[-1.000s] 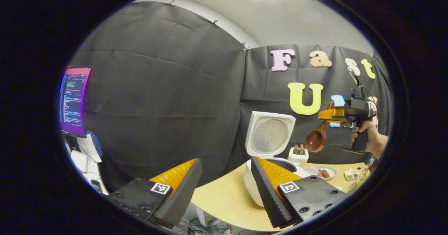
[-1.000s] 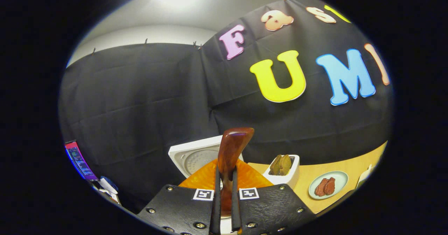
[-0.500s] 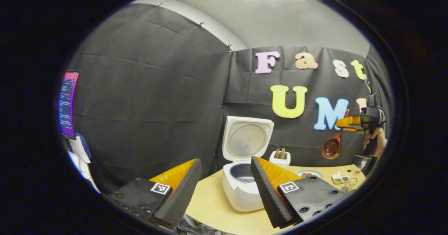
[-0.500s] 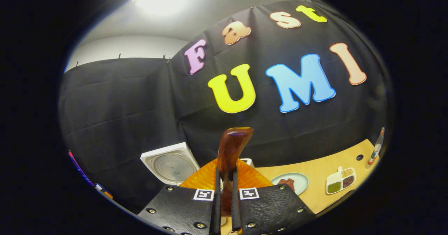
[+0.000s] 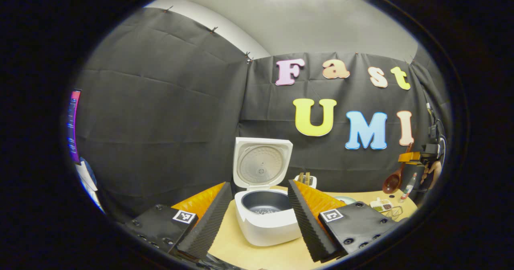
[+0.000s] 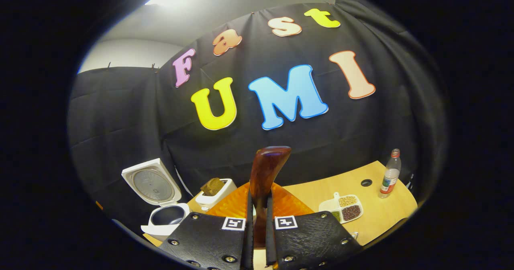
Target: Close the left gripper, press the button to open the rice cooker; take a wooden spoon from the chopstick holder with the right hand, scoop a spoonful of rice and pour it into the rice cooker, then put the wooden spoon back into the chopstick holder.
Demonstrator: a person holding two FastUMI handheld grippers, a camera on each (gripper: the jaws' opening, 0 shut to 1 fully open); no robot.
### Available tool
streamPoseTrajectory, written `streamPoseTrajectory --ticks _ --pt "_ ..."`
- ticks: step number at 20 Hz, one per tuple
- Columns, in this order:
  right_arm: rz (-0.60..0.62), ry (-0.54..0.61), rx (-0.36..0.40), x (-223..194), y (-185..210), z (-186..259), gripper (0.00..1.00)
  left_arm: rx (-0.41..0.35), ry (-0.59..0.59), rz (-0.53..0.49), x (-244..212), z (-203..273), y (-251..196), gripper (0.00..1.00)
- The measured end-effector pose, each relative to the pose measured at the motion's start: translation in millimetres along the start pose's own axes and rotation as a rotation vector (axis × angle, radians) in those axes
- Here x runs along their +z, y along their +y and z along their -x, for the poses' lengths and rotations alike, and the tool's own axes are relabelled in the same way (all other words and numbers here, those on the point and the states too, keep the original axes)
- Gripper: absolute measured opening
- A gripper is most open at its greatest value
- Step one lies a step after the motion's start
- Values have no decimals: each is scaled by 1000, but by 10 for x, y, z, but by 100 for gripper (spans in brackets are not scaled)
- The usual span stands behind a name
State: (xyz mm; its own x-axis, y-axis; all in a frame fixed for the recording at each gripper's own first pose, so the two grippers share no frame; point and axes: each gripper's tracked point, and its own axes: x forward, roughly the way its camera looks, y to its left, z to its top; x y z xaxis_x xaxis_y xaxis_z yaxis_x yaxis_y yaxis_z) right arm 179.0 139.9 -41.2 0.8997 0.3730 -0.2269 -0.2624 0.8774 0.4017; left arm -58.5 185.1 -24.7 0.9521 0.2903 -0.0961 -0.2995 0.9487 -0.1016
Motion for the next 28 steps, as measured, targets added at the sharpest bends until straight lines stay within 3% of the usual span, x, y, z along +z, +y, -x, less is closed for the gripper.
streamPoseTrajectory --ticks 6,14,28 --pt "6 8 -136 -104 -805 74 12 -34 -5 -31 103 -23 -321 95" --pt "2 102 -247 -741 -1444 125 12 -38 -6 -83 154 110 -531 98" --pt "-42 260 -254 -1547 -1573 194 13 -25 2 -94 157 197 -574 96"
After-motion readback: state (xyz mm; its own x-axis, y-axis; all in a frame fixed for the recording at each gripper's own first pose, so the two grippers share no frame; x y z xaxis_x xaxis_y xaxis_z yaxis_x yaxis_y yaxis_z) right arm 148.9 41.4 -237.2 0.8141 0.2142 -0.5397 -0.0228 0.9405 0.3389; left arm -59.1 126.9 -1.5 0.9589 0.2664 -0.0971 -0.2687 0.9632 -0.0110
